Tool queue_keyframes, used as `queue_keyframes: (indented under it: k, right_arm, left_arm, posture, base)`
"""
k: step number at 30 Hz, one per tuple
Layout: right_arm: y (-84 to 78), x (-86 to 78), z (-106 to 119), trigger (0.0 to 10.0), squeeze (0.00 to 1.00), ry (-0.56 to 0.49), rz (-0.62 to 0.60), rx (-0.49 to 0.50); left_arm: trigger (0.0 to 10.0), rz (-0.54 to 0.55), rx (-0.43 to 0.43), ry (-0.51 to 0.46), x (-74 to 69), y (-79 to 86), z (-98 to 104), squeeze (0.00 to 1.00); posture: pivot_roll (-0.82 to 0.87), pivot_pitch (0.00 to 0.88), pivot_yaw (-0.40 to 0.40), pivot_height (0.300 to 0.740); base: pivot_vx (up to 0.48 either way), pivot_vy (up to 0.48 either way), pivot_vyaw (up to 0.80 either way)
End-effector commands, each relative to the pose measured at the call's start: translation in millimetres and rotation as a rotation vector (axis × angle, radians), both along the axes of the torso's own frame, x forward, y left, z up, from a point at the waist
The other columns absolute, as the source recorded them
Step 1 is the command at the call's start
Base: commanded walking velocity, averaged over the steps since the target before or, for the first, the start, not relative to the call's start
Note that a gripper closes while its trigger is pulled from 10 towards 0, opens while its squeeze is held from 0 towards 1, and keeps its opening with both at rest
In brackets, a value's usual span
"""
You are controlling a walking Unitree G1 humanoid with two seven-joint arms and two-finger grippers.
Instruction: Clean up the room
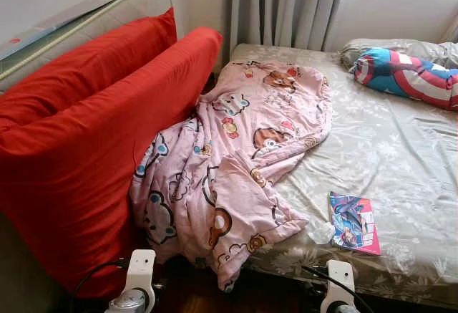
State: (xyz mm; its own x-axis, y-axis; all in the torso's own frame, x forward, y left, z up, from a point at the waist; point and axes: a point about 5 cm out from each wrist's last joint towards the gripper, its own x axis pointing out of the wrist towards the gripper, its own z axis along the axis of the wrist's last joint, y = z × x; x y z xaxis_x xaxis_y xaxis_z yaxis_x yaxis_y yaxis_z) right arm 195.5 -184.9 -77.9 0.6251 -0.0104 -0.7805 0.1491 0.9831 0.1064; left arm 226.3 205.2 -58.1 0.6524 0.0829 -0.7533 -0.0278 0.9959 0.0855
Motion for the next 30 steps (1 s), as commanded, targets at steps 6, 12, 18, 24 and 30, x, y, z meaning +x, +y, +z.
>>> queue_keyframes:
  k: [6, 12, 18, 24, 30]
  right_arm:
    - [-1.3, -2.1, -1.2, 10.0, 0.00, 0.015, -0.021, -0.008]
    - [0.4, -4.1, -2.4, 10.0, 0.00, 0.022, -0.012, -0.001]
    - [0.4, -3.2, -1.8, 10.0, 0.00, 0.016, -0.009, -0.003]
    - [0.5, -3.1, -1.8, 10.0, 0.00, 0.013, -0.010, -0.001]
    - [0.9, -3.4, -1.9, 10.0, 0.00, 0.013, -0.014, 0.006]
  left_arm:
    - [10.0, -0.018, 0.012, 0.006, 0.8, 1.5, 0.7, 0.00]
    - [10.0, -0.021, 0.009, 0.004, 1.6, 0.9, 1.1, 0.00]
    - [10.0, -0.017, 0.010, 0.006, 1.0, 2.5, 1.0, 0.00]
    - [10.0, -0.018, 0.010, 0.004, 1.3, 3.1, 1.4, 0.00]
    - [10.0, -0.025, 0.012, 0.005, 1.5, 3.2, 1.5, 0.00]
  posture:
    - [-0.03, 0.000, -0.041, 0.740]
    - [-0.03, 0.000, -0.041, 0.740]
    - [-0.03, 0.000, -0.041, 0.740]
    - [-0.03, 0.000, -0.040, 0.740]
    - [-0.03, 0.000, -0.039, 0.740]
  base:
    - [0.000, 0.000, -0.12]
    - [0.000, 0.000, -0.73]
    - [0.000, 0.000, -0.64]
    - [0.000, 0.000, 0.00]
    - [0.000, 0.000, 0.00]
